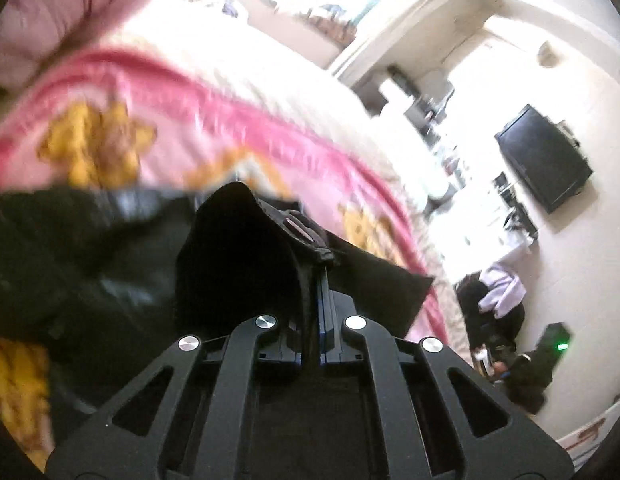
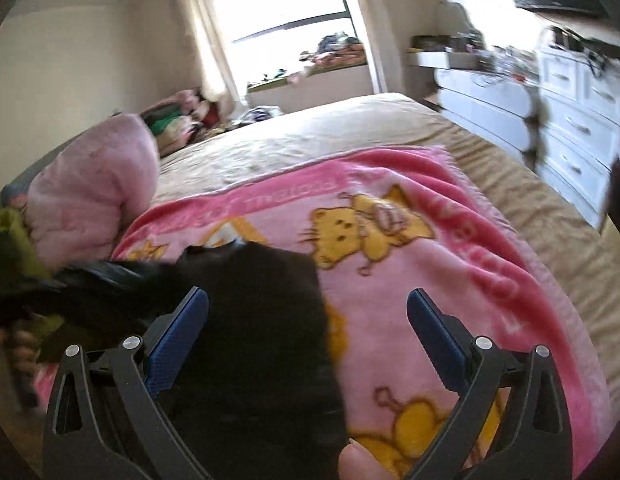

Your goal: Fold large clothes

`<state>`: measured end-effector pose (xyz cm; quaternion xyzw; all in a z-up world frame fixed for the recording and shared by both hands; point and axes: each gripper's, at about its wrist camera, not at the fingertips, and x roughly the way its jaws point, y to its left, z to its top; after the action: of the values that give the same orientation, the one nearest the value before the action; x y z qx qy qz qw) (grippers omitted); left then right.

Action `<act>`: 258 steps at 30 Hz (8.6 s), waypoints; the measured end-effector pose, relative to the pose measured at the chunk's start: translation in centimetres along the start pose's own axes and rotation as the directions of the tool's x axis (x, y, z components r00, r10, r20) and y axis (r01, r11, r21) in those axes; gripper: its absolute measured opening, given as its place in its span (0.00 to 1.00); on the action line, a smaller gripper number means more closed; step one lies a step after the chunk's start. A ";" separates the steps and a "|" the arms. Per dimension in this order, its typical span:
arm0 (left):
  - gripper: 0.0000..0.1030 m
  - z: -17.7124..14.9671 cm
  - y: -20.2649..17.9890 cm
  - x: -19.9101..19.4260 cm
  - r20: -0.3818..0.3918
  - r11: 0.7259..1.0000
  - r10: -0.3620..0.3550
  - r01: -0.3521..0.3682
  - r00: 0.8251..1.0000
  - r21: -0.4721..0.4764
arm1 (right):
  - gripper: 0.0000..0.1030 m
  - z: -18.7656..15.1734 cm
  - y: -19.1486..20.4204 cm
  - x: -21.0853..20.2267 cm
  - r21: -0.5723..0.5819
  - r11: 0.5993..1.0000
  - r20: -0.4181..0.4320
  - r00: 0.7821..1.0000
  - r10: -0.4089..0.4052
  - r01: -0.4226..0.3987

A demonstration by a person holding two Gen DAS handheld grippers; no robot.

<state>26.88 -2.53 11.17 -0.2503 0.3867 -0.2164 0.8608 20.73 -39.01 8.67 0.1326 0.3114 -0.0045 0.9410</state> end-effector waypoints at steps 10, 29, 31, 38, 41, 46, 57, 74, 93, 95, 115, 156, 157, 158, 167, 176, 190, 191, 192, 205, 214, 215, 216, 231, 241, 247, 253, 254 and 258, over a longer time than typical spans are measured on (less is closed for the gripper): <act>0.00 -4.7 8.2 2.3 -0.115 0.988 0.122 -0.132 0.986 -0.078 | 0.92 -2.6 -1.7 8.7 0.223 0.974 -0.175 0.984 0.014 0.026; 0.00 -2.9 5.3 1.0 0.005 0.979 0.178 -0.178 0.984 0.097 | 0.10 -3.2 -2.6 15.5 0.395 0.903 -0.137 0.961 0.240 -0.169; 0.00 -2.1 5.6 1.2 0.023 0.982 0.168 -0.170 0.985 0.085 | 0.09 -3.6 -3.3 15.7 0.397 0.913 -0.150 0.974 0.169 -0.098; 0.03 -3.9 12.7 7.2 -0.151 0.960 0.279 -0.279 0.948 0.024 | 0.35 -3.9 -2.7 16.0 0.310 0.951 -0.199 0.977 0.071 -0.005; 0.04 -4.9 14.1 7.3 -0.153 0.965 0.257 -0.261 0.954 -0.002 | 0.47 -3.3 -2.8 15.0 0.288 0.958 -0.179 0.983 0.047 0.007; 0.05 -5.3 12.6 5.1 -0.113 0.963 0.268 -0.265 0.957 0.044 | 0.51 -1.2 -2.5 11.9 0.234 0.972 -0.057 0.998 0.009 0.004; 0.05 -5.4 11.0 3.8 -0.048 0.937 0.326 -0.316 0.944 0.149 | 0.54 2.9 1.8 19.9 0.152 0.988 -0.255 0.967 0.000 0.040; 0.14 -5.6 12.5 6.7 -0.069 0.935 0.325 -0.310 0.943 0.174 | 0.33 0.6 -4.8 21.5 0.403 0.911 -0.261 0.965 0.021 0.088; 0.48 -6.2 6.8 4.7 -0.061 0.897 0.378 -0.349 0.924 0.270 | 0.50 -5.4 6.5 15.0 -0.007 1.000 -0.352 0.936 0.023 -0.027; 0.48 -6.9 7.8 6.6 -0.124 0.881 0.433 -0.389 0.893 0.270 | 0.50 -6.3 6.2 15.7 -0.007 1.000 -0.376 0.926 -0.013 0.011; 0.91 -6.8 9.5 1.1 -0.085 0.902 0.412 -0.393 0.907 0.182 | 0.96 -7.6 13.8 10.0 -0.125 0.990 -0.183 0.982 0.046 -0.070; 0.91 -5.1 25.7 -13.8 0.045 0.711 0.689 -0.663 0.723 -0.233 | 0.96 -11.9 38.9 11.3 -0.345 0.889 -0.261 0.940 0.218 -0.302; 0.91 -5.1 26.0 -14.2 0.047 0.701 0.699 -0.669 0.714 -0.247 | 0.96 -12.0 39.3 11.4 -0.349 0.886 -0.265 0.939 0.220 -0.306; 0.91 -5.1 26.1 -14.4 0.048 0.694 0.704 -0.673 0.708 -0.255 | 0.96 -12.3 39.7 11.6 -0.354 0.882 -0.270 0.937 0.223 -0.312; 0.91 -4.9 29.8 -16.4 0.023 0.637 0.735 -0.680 0.677 -0.363 | 0.96 -13.9 42.8 12.6 -0.374 0.856 -0.312 0.918 0.245 -0.356; 0.91 -6.5 34.4 -16.9 -0.065 0.585 0.696 -0.616 0.715 -0.528 | 0.96 -14.2 43.1 12.7 -0.370 0.851 -0.322 0.911 0.258 -0.372; 0.17 -5.1 35.4 -16.8 0.094 0.589 0.730 -0.554 0.677 -0.589 | 0.96 -13.4 37.9 11.4 -0.348 0.882 -0.294 0.930 0.220 -0.319; 0.12 -5.1 35.2 -17.0 0.113 0.602 0.721 -0.537 0.684 -0.591 | 0.96 -13.3 37.2 11.2 -0.344 0.886 -0.287 0.933 0.215 -0.310; 0.05 -5.0 34.9 -17.4 0.141 0.628 0.699 -0.507 0.701 -0.590 | 0.96 -13.2 36.7 11.2 -0.338 0.890 -0.284 0.934 0.215 -0.307; 0.02 -2.6 22.5 -20.9 0.408 0.821 0.563 -0.434 0.719 -0.370 | 0.96 -10.1 27.4 7.5 -0.263 0.934 -0.203 0.960 0.192 -0.243; 0.00 -0.7 11.7 -18.4 0.482 0.886 0.456 -0.432 0.748 -0.168 | 0.96 -9.1 20.4 4.9 -0.277 0.947 -0.137 0.982 0.126 -0.161; 0.00 -0.6 10.8 -18.1 0.485 0.890 0.446 -0.432 0.752 -0.149 | 0.96 -9.1 19.5 4.8 -0.262 0.953 -0.131 0.984 0.124 -0.155; 0.00 -0.5 9.4 -17.5 0.489 0.894 0.432 -0.433 0.758 -0.119 | 0.96 -9.1 18.5 4.8 -0.235 0.959 -0.130 0.983 0.130 -0.158; 0.00 -4.2 -2.0 -5.6 0.360 0.899 0.229 -0.338 0.904 0.278 | 0.96 -4.6 8.9 0.1 0.003 0.994 0.030 0.994 0.108 -0.109; 0.00 -10.8 -3.3 4.4 0.108 0.841 0.220 -0.245 0.969 0.483 | 0.96 -3.1 1.4 -1.2 0.198 0.980 0.061 0.998 0.012 -0.024; 0.04 -13.9 -3.3 7.5 0.041 0.796 0.273 -0.249 0.961 0.552 | 0.96 -3.5 0.5 0.4 0.293 0.947 0.000 0.990 0.141 -0.134; 0.20 -15.7 -3.1 8.7 -0.022 0.766 0.320 -0.244 0.947 0.595 | 0.95 -5.1 1.6 4.0 0.409 0.875 -0.124 0.934 0.335 -0.260; 0.24 -16.0 -3.2 8.7 -0.030 0.759 0.324 -0.241 0.946 0.604 | 0.95 -5.5 2.2 4.7 0.420 0.864 -0.151 0.917 0.368 -0.277; 0.71 -17.4 -3.5 8.8 -0.045 0.723 0.351 -0.240 0.935 0.647 | 0.77 -7.1 4.2 7.3 0.459 0.829 -0.239 0.854 0.462 -0.320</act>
<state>18.12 -14.81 -1.65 0.1373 0.3959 -0.2130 0.8827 22.87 -32.65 -0.07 0.3837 0.4267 0.1503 0.8050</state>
